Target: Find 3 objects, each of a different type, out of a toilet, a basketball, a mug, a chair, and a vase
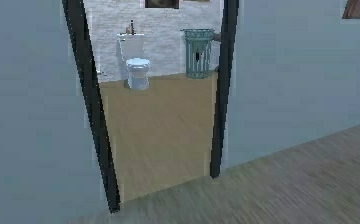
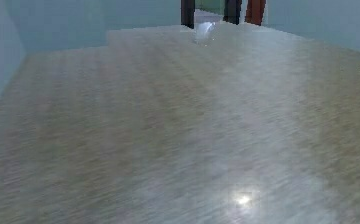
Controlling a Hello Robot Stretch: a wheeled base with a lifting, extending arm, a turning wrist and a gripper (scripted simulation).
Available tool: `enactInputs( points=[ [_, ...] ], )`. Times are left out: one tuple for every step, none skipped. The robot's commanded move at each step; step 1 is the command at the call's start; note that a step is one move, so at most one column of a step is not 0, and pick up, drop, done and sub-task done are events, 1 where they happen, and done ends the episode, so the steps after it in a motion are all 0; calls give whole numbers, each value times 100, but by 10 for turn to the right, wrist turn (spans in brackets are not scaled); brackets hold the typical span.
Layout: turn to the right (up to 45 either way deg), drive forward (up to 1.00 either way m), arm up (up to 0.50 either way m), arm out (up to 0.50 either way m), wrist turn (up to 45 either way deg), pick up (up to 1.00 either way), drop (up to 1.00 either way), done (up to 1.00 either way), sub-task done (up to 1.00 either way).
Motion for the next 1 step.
enactInputs(
  points=[
    [30, 0, 0, 0, 0, 0, 0, 0, 0]
  ],
)
